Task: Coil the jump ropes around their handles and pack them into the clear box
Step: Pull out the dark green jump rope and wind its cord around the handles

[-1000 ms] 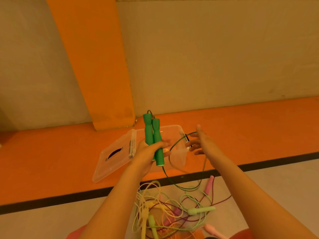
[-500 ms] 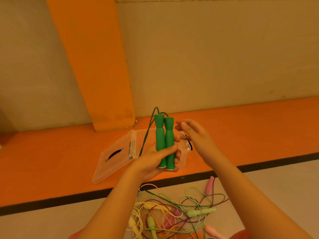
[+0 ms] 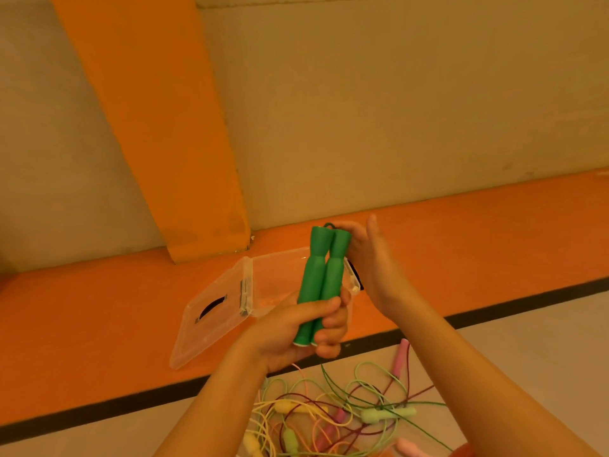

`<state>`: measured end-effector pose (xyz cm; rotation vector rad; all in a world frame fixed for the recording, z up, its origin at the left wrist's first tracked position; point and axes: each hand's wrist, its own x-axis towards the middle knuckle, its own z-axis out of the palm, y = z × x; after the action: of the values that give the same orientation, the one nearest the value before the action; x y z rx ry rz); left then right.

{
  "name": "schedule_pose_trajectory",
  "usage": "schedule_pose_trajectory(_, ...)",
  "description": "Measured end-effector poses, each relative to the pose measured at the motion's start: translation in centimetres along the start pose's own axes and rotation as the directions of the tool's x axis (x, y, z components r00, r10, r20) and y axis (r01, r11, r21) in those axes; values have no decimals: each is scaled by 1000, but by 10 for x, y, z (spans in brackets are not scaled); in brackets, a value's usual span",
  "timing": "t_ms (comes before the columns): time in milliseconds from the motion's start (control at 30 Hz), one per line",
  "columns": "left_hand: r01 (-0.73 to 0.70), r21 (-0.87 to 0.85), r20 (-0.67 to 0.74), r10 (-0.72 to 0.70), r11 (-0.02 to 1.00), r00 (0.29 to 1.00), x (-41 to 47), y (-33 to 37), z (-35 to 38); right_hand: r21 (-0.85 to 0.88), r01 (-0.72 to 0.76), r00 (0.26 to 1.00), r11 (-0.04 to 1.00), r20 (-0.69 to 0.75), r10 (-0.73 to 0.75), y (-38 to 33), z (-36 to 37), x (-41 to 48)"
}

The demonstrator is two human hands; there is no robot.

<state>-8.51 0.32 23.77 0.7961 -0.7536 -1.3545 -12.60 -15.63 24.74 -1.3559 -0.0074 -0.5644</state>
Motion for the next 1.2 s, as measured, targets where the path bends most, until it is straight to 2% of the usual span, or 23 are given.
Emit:
schedule_pose_trajectory(33, -8, -3, -13, 8, 1000, 1000, 2, 1, -1, 30, -55, 998, 998, -14, 56, 3, 1, 3)
schedule_pose_trajectory(100, -51, -6, -64, 51, 999, 997, 6, 3, -5, -27, -173, 984, 985, -55, 171, 13, 5, 7)
schedule_pose_trajectory(167, -143, 8, -147, 143, 990, 979, 11, 9, -7, -173, -298, 954, 939, -96, 285, 26, 9, 7)
schedule_pose_trajectory(233, -263, 49, -284, 266, 964, 921, 14, 17, -14, -299, -400, 916, 867, -88, 392, 36, 14, -1)
schedule_pose_trajectory(300, -284, 284, -492, 393, 916, 777, 11, 25, -31, -390, -391, 907, 833, -11, 420, 41, 22, -12)
schedule_pose_trajectory(367, -109, 583, -615, 525, 805, 588, 5, 26, -50, -381, -394, 894, 837, 52, 445, 41, 29, -19)
schedule_pose_trajectory(433, -58, 643, -652, 585, 764, 482, 2, 25, -60, -363, -416, 872, 834, 101, 479, 43, 34, -21)
schedule_pose_trajectory(500, -93, 625, -675, 597, 775, 433, 3, 24, -60, -360, -452, 838, 816, 141, 526, 44, 37, -24)
schedule_pose_trajectory(567, -150, 564, -696, 565, 812, 442, 4, 24, -54, -366, -474, 812, 801, 171, 558, 44, 40, -29)
schedule_pose_trajectory(633, -298, 381, -698, 484, 875, 528, 5, 25, -49, -367, -483, 801, 795, 182, 570, 43, 41, -32)
schedule_pose_trajectory(700, -410, 198, -665, 429, 890, 611, 4, 27, -45, -366, -498, 791, 786, 178, 585, 40, 39, -32)
schedule_pose_trajectory(800, -457, 156, -650, 439, 876, 620, 1, 30, -45, -444, -481, 798, 756, 136, 587, 32, 30, -28)
schedule_pose_trajectory(867, -453, 165, -668, 438, 876, 602, -4, 33, -48, -638, -353, 853, 684, 81, 516, 27, 15, -25)
schedule_pose_trajectory(933, -385, 213, -699, 416, 898, 581, -11, 35, -52, -789, -194, 922, 584, 57, 383, 20, -4, -21)
schedule_pose_trajectory(1033, -160, 297, -728, 332, 941, 599, -16, 32, -55, -823, -32, 984, 567, 75, 164, 6, -23, -16)
schedule_pose_trajectory(1133, 84, 376, -712, 230, 923, 663, -13, 21, -50, -803, 150, 987, 577, 160, -35, -10, -23, -16)
schedule_pose_trajectory(1200, 226, 480, -668, 187, 847, 720, -9, 12, -44, -787, 295, 955, 542, 258, -145, -16, -16, -16)
